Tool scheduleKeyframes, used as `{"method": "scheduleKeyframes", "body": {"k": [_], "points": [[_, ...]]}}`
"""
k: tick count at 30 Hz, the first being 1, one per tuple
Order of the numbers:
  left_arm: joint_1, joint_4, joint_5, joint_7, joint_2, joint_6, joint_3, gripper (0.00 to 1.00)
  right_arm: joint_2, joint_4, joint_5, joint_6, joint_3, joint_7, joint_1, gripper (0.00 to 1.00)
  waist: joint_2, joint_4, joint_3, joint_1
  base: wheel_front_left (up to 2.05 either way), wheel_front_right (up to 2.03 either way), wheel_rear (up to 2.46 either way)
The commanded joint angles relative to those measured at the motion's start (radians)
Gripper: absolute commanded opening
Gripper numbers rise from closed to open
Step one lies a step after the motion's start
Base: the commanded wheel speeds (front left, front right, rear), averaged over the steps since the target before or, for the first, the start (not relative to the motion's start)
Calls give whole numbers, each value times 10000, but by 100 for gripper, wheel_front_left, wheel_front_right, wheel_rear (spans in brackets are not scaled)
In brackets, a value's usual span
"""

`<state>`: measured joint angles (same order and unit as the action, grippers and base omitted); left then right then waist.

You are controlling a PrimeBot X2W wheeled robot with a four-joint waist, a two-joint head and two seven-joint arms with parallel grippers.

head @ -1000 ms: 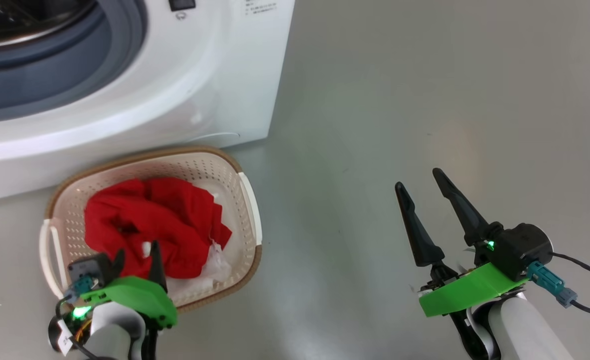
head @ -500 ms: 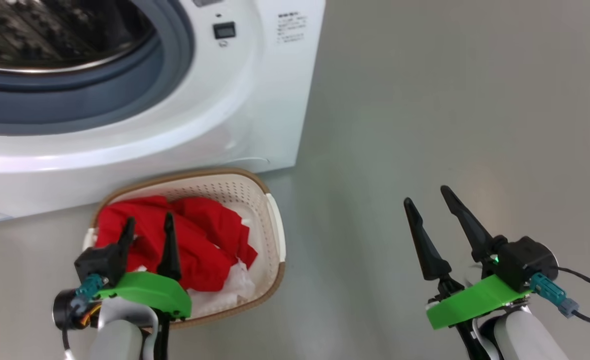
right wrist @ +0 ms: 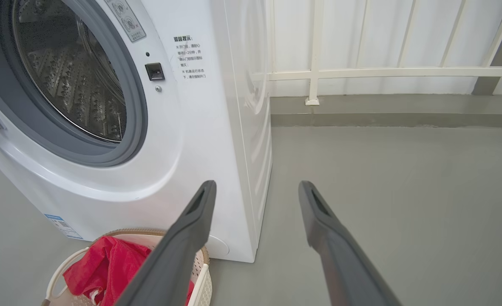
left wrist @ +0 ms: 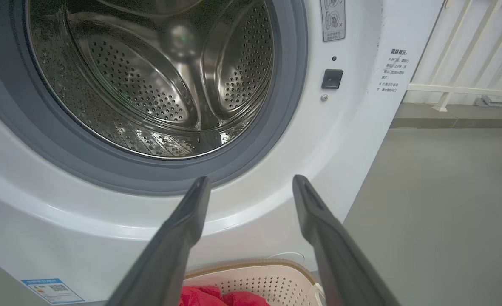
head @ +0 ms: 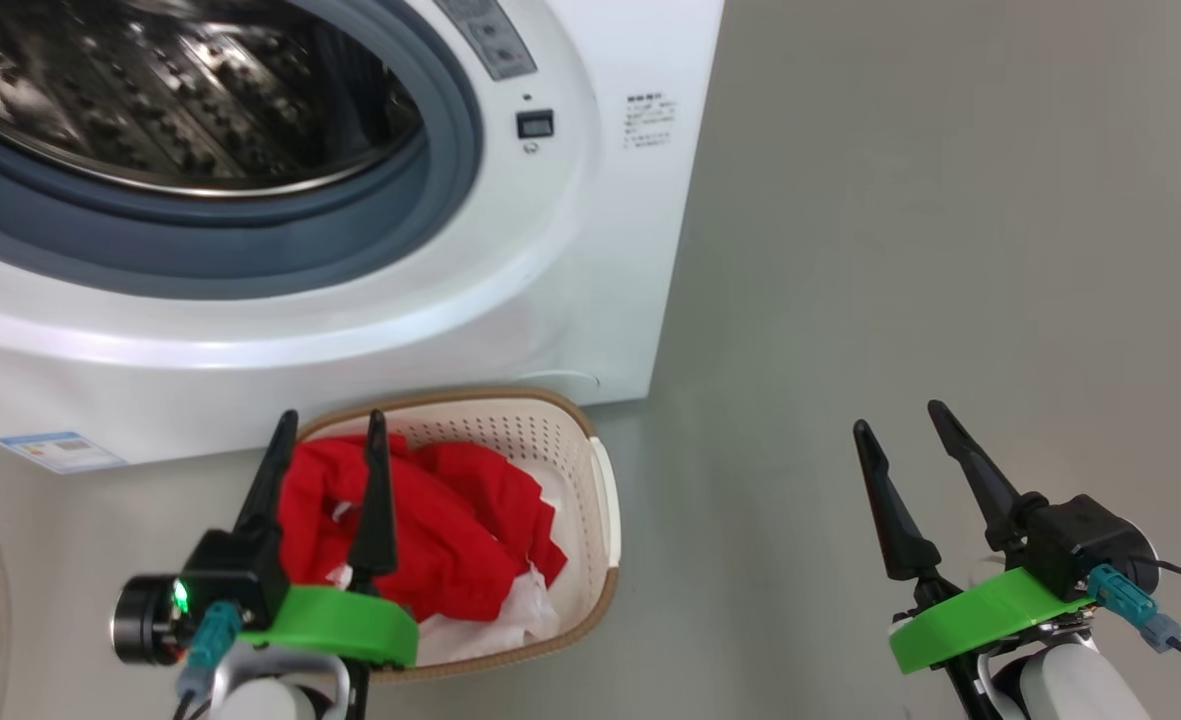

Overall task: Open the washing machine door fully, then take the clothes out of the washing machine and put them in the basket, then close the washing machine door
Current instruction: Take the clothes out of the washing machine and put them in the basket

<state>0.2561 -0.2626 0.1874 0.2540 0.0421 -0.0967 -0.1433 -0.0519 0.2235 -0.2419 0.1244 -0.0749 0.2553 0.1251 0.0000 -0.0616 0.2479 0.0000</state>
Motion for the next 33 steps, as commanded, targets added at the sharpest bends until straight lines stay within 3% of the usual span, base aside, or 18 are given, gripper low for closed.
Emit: {"method": "scheduleKeyframes", "body": {"k": [1,15,33], "points": [[-108,333,-94,75,198,-53,246,100,-57,-198,45,63,-166,65,-11,100,0,218,-304,0,0,0,0],[-1850,2323,-302,-627,680,-225,-11,100,-36,-89,352,63,196,65,-708,100,0,511,-1309,0,0,0,0],[-3303,2870,40,-1115,805,-334,-116,100,11,-252,675,63,385,43,-1737,100,0,467,-2272,0,0,0,0]]}}
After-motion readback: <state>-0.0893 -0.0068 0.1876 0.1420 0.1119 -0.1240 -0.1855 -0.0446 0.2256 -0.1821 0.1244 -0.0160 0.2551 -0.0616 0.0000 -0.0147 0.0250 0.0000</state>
